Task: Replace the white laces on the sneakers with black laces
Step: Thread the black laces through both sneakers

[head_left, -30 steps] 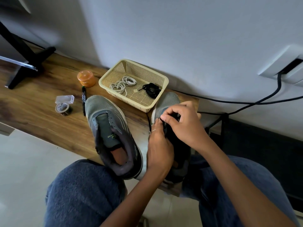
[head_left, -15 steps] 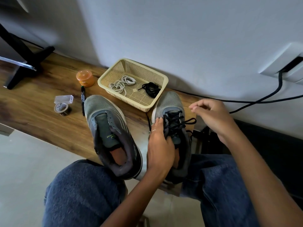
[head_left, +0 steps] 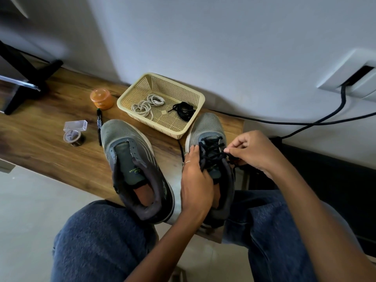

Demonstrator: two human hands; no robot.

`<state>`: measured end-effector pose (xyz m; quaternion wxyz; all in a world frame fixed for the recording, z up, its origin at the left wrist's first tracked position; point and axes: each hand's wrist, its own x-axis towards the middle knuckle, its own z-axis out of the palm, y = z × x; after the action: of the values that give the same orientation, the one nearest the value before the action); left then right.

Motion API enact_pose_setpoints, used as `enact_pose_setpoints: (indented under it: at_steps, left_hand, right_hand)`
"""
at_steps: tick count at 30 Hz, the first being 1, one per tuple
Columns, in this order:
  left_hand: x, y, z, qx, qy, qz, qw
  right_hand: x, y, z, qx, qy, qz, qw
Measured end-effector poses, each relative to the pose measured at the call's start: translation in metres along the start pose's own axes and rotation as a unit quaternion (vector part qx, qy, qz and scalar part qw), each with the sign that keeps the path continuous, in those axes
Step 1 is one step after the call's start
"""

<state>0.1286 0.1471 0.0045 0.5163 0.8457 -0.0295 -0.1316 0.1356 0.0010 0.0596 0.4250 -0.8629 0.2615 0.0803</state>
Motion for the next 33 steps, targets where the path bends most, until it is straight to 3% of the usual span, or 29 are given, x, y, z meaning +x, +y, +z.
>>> enact_pose_setpoints:
  at_steps: [22, 29, 33]
  left_hand:
    - [0.001, -0.001, 0.000, 0.005, 0.002, 0.009, 1.000]
    - [0.000, -0.002, -0.002, -0.014, 0.007, -0.003, 1.000]
    - [0.000, -0.001, -0.002, -0.006, -0.001, 0.005, 1.000]
  right_hand:
    - [-0.001, 0.002, -0.003, -0.004, 0.015, 0.004, 1.000]
    - [-0.006, -0.011, 0.003, -0.022, 0.030, -0.126, 0.991]
    - [-0.009, -0.016, 0.017, -0.150, -0.001, -0.147, 0.978]
